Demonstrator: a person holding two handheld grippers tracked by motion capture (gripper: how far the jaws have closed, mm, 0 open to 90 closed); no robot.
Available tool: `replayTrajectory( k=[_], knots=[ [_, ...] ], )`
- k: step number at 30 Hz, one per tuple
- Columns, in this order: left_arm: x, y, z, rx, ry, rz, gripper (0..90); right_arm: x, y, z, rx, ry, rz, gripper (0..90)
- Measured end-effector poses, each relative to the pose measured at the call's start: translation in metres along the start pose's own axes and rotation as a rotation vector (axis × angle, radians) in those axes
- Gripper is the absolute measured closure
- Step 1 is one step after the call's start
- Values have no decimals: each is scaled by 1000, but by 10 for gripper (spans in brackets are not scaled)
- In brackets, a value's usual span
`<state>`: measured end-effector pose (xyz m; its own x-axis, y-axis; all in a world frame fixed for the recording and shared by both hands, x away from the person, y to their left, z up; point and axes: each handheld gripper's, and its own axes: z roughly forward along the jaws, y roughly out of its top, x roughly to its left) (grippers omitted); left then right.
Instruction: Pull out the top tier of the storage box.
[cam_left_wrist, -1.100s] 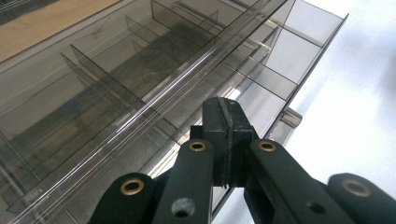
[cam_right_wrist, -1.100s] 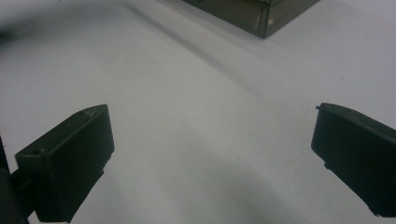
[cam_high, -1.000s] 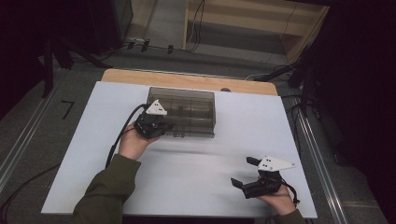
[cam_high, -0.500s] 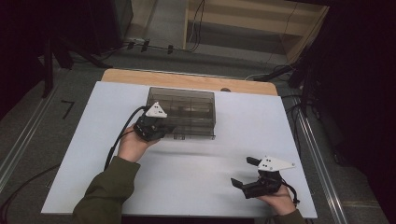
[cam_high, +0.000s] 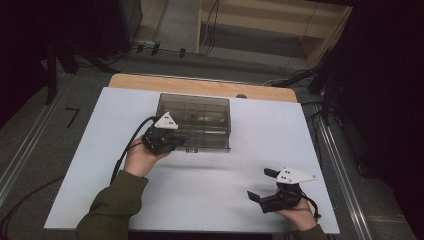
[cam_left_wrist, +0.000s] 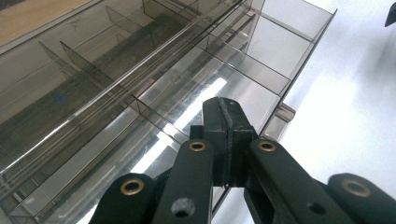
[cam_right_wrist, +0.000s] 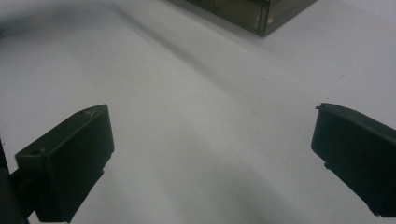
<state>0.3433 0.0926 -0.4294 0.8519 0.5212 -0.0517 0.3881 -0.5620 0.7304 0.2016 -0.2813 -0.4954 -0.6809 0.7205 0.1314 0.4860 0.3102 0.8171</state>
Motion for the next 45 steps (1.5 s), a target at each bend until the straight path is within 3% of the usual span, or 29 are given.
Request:
replayTrajectory(
  k=[32, 39, 45],
  knots=[
    [-13, -8, -9, 33, -15, 24, 899, 0, 0, 0, -3, -2, -2, 0],
    [-14, -9, -11, 10, -35, 13, 898, 0, 0, 0, -2, -3, -1, 0],
    [-10, -10, -20, -7, 0, 5, 898, 0, 0, 0, -3, -4, -4, 0]
  ],
)
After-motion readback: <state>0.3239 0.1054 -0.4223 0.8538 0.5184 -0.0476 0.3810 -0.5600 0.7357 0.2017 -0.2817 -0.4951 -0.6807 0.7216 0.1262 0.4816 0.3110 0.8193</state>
